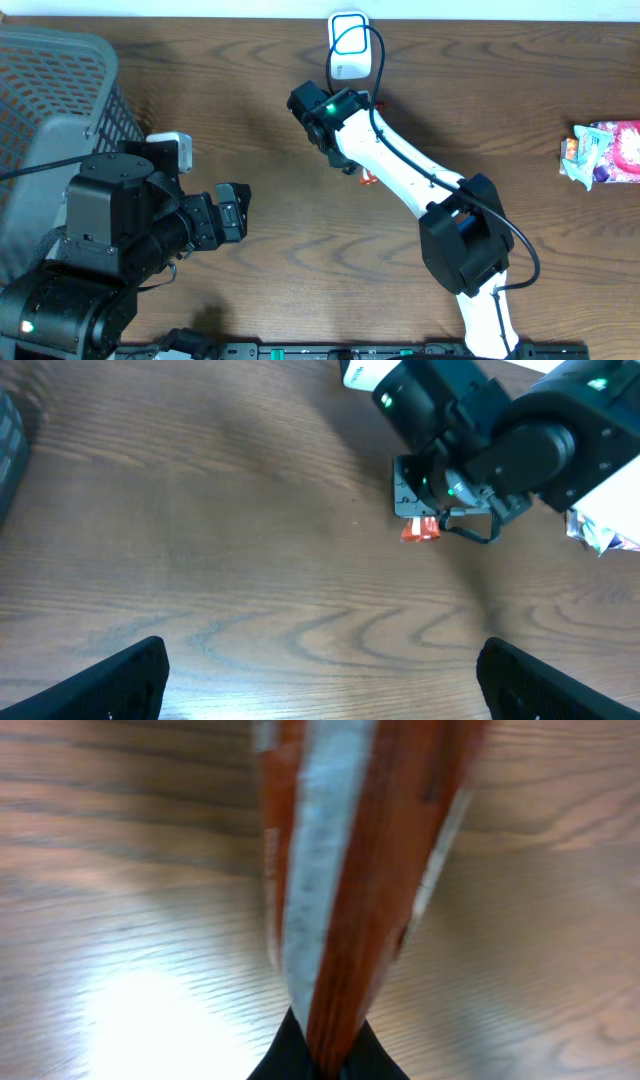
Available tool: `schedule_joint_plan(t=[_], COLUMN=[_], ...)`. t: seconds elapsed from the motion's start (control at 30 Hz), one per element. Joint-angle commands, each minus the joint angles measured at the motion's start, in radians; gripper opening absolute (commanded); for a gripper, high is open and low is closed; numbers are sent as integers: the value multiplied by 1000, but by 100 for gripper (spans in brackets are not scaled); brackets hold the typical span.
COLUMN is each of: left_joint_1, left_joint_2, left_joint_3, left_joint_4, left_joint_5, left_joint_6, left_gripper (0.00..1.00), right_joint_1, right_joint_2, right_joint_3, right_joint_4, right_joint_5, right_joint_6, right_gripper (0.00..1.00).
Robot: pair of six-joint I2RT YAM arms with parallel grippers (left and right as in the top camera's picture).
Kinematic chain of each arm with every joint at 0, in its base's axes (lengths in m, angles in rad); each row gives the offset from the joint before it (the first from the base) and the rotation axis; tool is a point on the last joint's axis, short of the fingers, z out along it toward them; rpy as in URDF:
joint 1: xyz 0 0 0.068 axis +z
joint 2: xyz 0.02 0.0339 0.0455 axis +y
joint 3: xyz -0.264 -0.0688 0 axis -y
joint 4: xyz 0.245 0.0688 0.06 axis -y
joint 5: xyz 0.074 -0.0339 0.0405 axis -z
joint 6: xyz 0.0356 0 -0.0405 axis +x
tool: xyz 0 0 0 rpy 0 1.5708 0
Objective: Scan the item barcode
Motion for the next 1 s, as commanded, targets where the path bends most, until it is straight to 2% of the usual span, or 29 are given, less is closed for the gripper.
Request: schedule_joint_plan(t=[0.0, 0.1, 0.13, 0.23, 0.3, 0.33, 0.37, 0.4, 0.6, 0.8, 0.9, 0.97], left_joint_1=[-2, -2, -2, -2, -2, -2, -2, -2, -2, -2, -2, -2], left_joint_2=[-3, -3, -3, -3, -3, -3, -3, -3, -3, -3, -3, -3], left_joint_3=[3, 3, 3, 3, 3, 3, 3, 3, 3, 3, 3, 3], left_joint_4=[0, 0, 0, 0, -1, 0, 0, 0, 0, 0, 0, 0], left_joint_5=[-10, -10, -10, -10, -10, -10, -10, -10, -10, -10, -10, -10], left_joint_6=[2, 2, 2, 2, 2, 2, 2, 2, 2, 2, 2, 2], left_gripper=[98, 98, 98, 98, 98, 98, 98, 98, 98, 98, 98, 98], right_joint_1=[8, 10, 10, 8, 8, 9, 9, 9, 4, 3, -15, -47], right_joint_2=[34, 39, 39, 39, 39, 39, 39, 39, 39, 39, 39, 39], right_joint_3=[-64, -174, -239, -277, -279, -279, -276, -270, -131, 23, 51, 56], right_joint_4=[1, 82, 112, 105, 88, 80, 73, 63, -62, -102, -96, -70], right_joint_5=[109, 110, 114, 113, 113, 112, 108, 106, 108, 79, 22, -94], right_joint_6=[83, 92, 91, 91, 91, 91, 91, 91, 89, 3, -10, -54], right_gripper=[1, 1, 3, 17, 29, 41, 57, 64, 63, 63, 67, 69])
